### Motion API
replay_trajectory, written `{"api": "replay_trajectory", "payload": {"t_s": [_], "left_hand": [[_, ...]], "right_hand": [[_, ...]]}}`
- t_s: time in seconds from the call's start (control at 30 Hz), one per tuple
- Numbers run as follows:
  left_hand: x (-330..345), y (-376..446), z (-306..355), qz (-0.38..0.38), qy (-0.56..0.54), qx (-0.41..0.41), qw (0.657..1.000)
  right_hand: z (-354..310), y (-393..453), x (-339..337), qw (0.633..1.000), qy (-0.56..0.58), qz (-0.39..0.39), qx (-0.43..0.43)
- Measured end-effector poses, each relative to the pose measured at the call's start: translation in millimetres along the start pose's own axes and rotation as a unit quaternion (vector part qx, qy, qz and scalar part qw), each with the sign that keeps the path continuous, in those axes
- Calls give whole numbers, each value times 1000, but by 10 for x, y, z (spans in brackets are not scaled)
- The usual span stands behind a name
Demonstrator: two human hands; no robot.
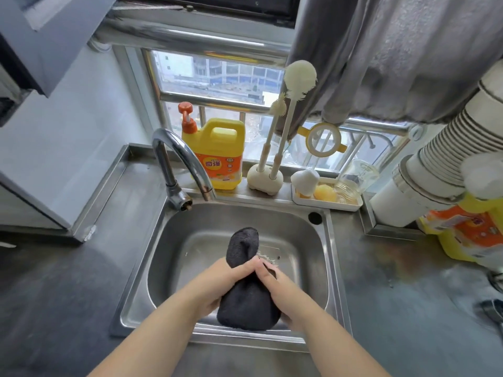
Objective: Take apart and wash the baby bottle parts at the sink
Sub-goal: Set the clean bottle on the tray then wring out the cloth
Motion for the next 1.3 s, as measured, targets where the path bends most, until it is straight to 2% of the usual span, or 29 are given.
{"api": "replay_trajectory", "payload": {"t_s": [0.07, 0.13, 0.23, 0.3, 0.4, 0.53, 0.57, 0.63, 0.67, 0.73, 0.77, 0.8, 0.87, 0.9, 1.03, 1.2, 1.3], "left_hand": [[7, 4, -41, 84, 66, 28, 994], [-1, -33, -142, 123, 102, 39, 986], [27, -63, -376, 95, 135, 30, 986], [121, -73, -515, 116, 202, 32, 972], [368, -130, -691, 165, 315, 64, 933], [783, -166, -1008, 134, 371, 60, 917], [841, -126, -1122, 118, 408, 51, 904], [926, -83, -1253, 97, 513, 52, 851], [941, -99, -1285, 94, 556, 74, 822], [837, -165, -1383, 106, 623, 185, 752], [748, -234, -1448, 109, 642, 227, 724], [627, -311, -1515, 116, 651, 258, 705], [331, -478, -1628, 136, 648, 289, 691], [174, -581, -1665, 147, 644, 295, 690], [-527, -1011, -1766, 242, 649, 249, 677], [-1340, -1428, -1828, 317, 641, 198, 670], [-1665, -1606, -1777, 357, 636, 186, 659]], "right_hand": [[108, 7, 15, 999, 14, 29, -32], [175, -13, -49, 990, -87, 91, -61], [194, -135, -155, 954, -262, 124, -83], [237, -261, -208, 930, -329, 132, -97], [396, -525, -331, 892, -399, 173, -122], [731, -951, -513, 844, -460, 250, -120], [832, -1028, -549, 821, -487, 285, -86], [1060, -1093, -639, 735, -580, 352, -2], [1180, -1090, -659, 715, -606, 349, 19], [1450, -1004, -623, 692, -655, 305, 5], [1600, -949, -570, 691, -665, 286, 1], [1678, -896, -476, 707, -649, 279, 5], [1768, -747, -278, 730, -618, 292, 2], [1791, -665, -127, 730, -619, 289, -11], [1766, -227, 762, 717, -643, 266, -39], [1623, 269, 1827, 726, -646, 226, -66], [1585, 504, 2297, 714, -670, 184, -83]]}}
Point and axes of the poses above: each hand's wrist, its own y-axis towards the middle knuckle, its own x-axis out of the palm, z = x × y, the point moved 1 cm from there along y, towards the middle knuckle, and after that the axes turned 6 degrees about -z, right-handed, at the moved point
